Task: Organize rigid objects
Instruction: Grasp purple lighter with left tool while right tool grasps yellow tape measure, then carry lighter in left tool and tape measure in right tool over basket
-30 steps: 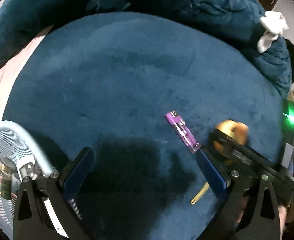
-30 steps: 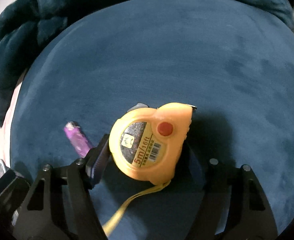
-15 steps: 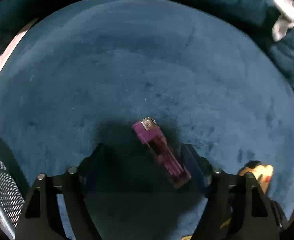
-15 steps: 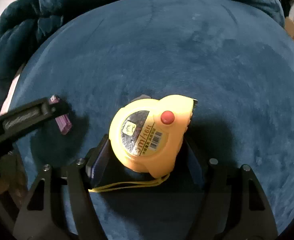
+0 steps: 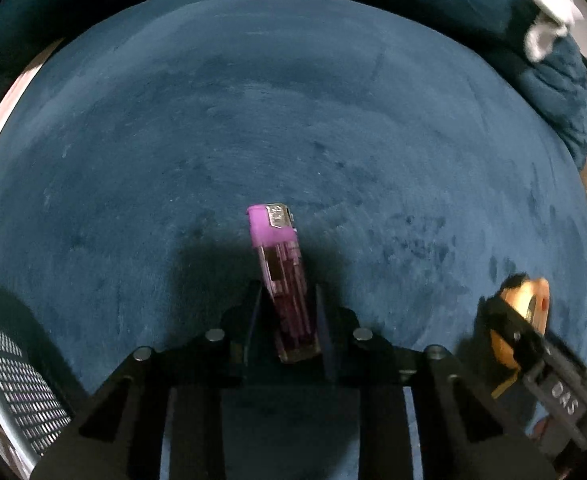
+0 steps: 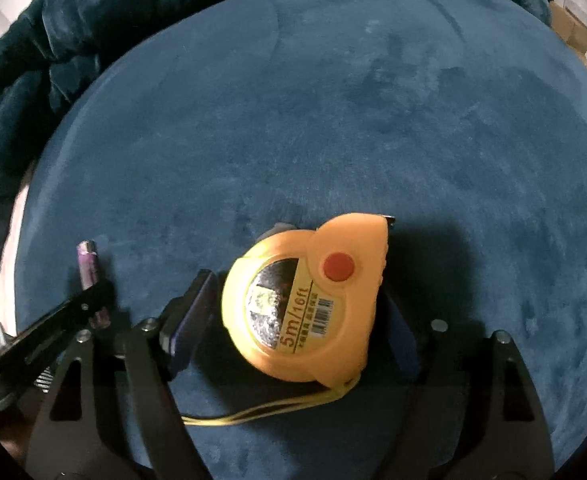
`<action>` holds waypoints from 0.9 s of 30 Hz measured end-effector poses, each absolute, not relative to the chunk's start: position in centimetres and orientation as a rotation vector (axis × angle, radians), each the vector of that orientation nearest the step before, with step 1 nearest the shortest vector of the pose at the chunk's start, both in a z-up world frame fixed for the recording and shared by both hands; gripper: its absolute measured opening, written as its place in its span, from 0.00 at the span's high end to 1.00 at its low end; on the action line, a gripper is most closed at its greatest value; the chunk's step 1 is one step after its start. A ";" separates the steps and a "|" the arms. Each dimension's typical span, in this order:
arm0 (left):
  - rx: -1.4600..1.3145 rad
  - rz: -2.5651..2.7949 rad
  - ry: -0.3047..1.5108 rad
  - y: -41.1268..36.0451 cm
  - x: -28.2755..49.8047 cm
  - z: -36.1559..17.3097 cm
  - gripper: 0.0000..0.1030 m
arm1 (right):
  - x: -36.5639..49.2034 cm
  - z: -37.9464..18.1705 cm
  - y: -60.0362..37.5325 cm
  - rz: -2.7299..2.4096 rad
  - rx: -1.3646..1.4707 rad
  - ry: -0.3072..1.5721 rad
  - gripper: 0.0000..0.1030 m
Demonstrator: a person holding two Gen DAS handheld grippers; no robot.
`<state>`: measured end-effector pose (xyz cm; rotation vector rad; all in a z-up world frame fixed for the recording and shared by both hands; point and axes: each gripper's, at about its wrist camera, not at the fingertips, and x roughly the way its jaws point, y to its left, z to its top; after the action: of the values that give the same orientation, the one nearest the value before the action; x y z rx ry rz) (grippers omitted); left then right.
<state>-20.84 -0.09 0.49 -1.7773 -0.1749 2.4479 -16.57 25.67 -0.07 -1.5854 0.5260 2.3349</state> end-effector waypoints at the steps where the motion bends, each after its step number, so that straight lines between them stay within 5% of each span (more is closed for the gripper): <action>1: -1.775 2.445 -0.182 -0.2 -20.8 0.5 0.76 | -16.5 0.0 25.6 2.333 -1.588 0.504 0.32; 16: -1.684 2.447 -0.224 -3.1 -14.7 4.2 0.88 | -12.2 2.5 23.6 2.370 -1.673 0.766 0.32; 27: -1.674 2.422 -0.173 -3.3 -9.3 3.7 0.88 | -8.8 1.2 19.1 2.360 -1.760 0.745 0.32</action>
<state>-9.33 -3.34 3.71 -1.6743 -0.1730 2.4219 -8.82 19.13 1.22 -1.7597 0.7455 2.3603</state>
